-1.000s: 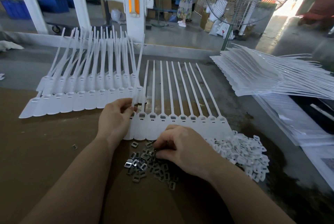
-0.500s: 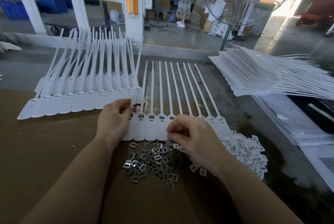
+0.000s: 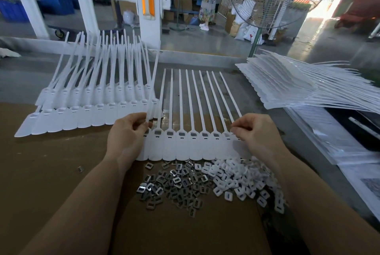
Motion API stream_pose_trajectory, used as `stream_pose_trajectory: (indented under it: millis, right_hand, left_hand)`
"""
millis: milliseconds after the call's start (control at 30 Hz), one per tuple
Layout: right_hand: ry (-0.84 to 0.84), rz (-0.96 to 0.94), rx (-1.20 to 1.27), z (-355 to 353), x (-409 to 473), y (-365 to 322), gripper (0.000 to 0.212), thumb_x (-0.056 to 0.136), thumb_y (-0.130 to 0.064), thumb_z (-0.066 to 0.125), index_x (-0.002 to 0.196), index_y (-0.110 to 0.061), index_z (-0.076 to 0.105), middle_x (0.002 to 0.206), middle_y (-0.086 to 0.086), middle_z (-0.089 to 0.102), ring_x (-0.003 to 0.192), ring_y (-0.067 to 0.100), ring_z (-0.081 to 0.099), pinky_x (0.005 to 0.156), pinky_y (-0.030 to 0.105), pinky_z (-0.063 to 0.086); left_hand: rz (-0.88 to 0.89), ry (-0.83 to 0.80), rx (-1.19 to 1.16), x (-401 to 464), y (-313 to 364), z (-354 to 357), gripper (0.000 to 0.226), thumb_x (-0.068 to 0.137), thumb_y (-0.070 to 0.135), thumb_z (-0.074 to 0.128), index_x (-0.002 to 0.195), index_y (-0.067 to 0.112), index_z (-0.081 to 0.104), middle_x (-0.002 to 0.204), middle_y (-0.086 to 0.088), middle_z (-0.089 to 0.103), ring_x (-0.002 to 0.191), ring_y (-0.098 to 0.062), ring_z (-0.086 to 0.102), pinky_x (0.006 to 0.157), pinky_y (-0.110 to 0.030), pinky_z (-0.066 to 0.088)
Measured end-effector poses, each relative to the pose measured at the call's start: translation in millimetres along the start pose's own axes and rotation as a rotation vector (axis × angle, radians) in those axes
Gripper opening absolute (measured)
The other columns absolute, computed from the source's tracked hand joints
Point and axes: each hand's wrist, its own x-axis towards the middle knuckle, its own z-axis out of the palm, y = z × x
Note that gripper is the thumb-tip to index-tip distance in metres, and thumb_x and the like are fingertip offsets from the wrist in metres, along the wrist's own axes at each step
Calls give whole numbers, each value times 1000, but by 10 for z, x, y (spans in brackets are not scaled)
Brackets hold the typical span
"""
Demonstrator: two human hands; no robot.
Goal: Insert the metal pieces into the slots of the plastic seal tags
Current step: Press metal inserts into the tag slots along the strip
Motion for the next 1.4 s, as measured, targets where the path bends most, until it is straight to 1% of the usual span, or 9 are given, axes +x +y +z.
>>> stream_pose_trajectory:
  millis: [100, 200, 400, 733, 933, 1033, 1100, 1233, 1400]
  right_hand:
    - [-31, 26, -27, 32, 43, 7, 5, 84, -5, 65, 85, -7, 69, 84, 5, 69, 78, 15, 64, 75, 23, 50]
    - [-59, 35, -30, 61, 60, -8, 8, 86, -5, 63, 82, -10, 68, 83, 3, 67, 78, 13, 61, 72, 19, 45]
    - [-86, 51, -66, 109, 67, -10, 8, 88, -10, 62, 87, -9, 70, 78, -5, 60, 73, 2, 53, 62, 9, 36]
    - [-137, 168, -58, 102, 126, 3, 12, 89, -13, 62, 89, -7, 72, 63, -7, 54, 56, 2, 45, 47, 11, 29]
    - [-46, 142, 42, 90, 105, 20, 15, 88, -14, 62, 96, -6, 73, 81, 1, 66, 69, 1, 54, 55, 11, 34]
    - [10, 96, 80, 70, 68, -26, 14, 88, -11, 61, 95, -7, 73, 82, 0, 67, 69, 0, 56, 53, 6, 39]
    - [16, 44, 100, 72, 16, -85, 14, 88, -10, 61, 95, -8, 72, 85, -1, 68, 73, 0, 58, 59, 2, 41]
    - [-147, -124, 80, 147, -186, -279, 12, 88, -14, 61, 94, -19, 71, 87, -12, 66, 76, -6, 58, 68, 2, 43]
    - [-435, -322, -66, 333, -420, -488, 13, 87, -17, 63, 96, -21, 71, 89, -15, 60, 80, -5, 54, 74, 7, 42]
  left_hand:
    - [10, 10, 10, 3, 1, 4, 30, 93, 10, 55, 123, 10, 60, 81, 19, 61, 76, 6, 54, 67, -10, 37]
    - [13, 9, 4, 15, -2, 13, 30, 93, 9, 55, 123, 8, 60, 74, 26, 55, 75, 9, 52, 67, -8, 35]
    - [21, 5, 2, 16, -17, 12, 28, 93, 10, 55, 120, 10, 62, 75, 25, 57, 75, 8, 53, 67, -9, 37]
    - [18, 0, -7, 17, -18, 0, 30, 94, 11, 55, 123, 9, 60, 81, 17, 60, 83, -2, 56, 77, -19, 39]
    - [1, -6, -30, 7, -13, 3, 31, 94, 11, 54, 125, 9, 59, 93, 5, 66, 94, -10, 60, 82, -22, 40]
    - [4, -1, -17, 13, -12, 0, 31, 94, 11, 55, 125, 9, 59, 90, 8, 65, 91, -8, 59, 79, -18, 40]
    - [9, 5, 0, 13, -8, 0, 31, 93, 10, 55, 124, 9, 59, 89, 8, 64, 88, -7, 58, 76, -16, 39]
    - [16, 10, 20, 8, -1, -4, 31, 93, 10, 55, 124, 9, 60, 92, 7, 63, 91, -9, 58, 82, -21, 39]
    - [20, 2, 29, 2, 9, -11, 31, 93, 10, 55, 124, 8, 59, 83, 15, 59, 82, -3, 56, 76, -16, 37]
